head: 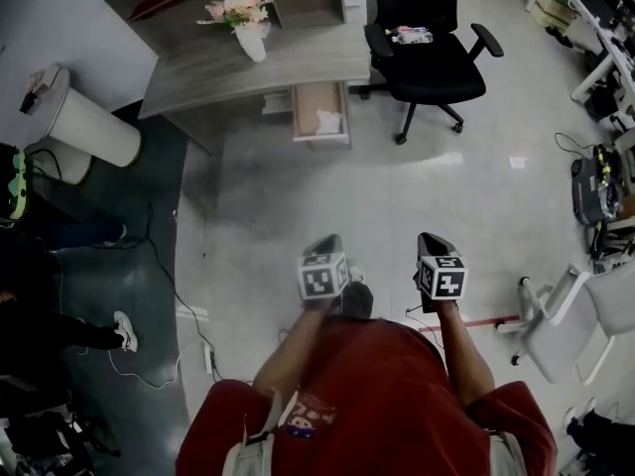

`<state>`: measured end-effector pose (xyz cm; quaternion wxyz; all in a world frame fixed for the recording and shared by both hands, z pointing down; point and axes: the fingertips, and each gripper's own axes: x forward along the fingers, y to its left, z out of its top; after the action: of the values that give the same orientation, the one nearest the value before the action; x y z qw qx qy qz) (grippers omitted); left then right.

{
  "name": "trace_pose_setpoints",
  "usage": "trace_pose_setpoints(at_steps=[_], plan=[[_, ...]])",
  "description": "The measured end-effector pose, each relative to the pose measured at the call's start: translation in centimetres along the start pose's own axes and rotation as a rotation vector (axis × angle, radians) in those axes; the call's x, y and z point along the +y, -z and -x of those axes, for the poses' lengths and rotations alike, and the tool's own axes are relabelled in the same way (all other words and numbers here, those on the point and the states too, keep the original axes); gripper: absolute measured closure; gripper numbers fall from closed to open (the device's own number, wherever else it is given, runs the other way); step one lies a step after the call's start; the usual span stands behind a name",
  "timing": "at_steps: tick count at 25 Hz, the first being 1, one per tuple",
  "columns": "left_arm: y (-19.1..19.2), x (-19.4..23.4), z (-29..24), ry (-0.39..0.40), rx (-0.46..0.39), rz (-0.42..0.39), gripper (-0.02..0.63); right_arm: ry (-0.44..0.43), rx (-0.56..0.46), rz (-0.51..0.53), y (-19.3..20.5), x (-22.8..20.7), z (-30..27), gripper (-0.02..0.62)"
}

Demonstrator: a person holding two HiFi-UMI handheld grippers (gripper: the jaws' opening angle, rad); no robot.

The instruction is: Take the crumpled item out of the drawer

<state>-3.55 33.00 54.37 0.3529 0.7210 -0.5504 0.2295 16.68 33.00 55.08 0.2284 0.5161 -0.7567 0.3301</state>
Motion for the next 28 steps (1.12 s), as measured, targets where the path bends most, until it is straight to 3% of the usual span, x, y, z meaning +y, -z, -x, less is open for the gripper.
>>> trace_pose_setpoints(at_steps=[14,28], plan=[[-8.5,8.7,-3.4,-0.029,-0.041,0.016,0.609,-0.004,-0.049,0.073,-10.0,4.8,-8.7,0.594],[-14.2,8.0,-9.1,-0.053,-0.023,-0.002,0.609,-0.018,-0.031,0.024,-14.2,0.1,-14.0,0.594]])
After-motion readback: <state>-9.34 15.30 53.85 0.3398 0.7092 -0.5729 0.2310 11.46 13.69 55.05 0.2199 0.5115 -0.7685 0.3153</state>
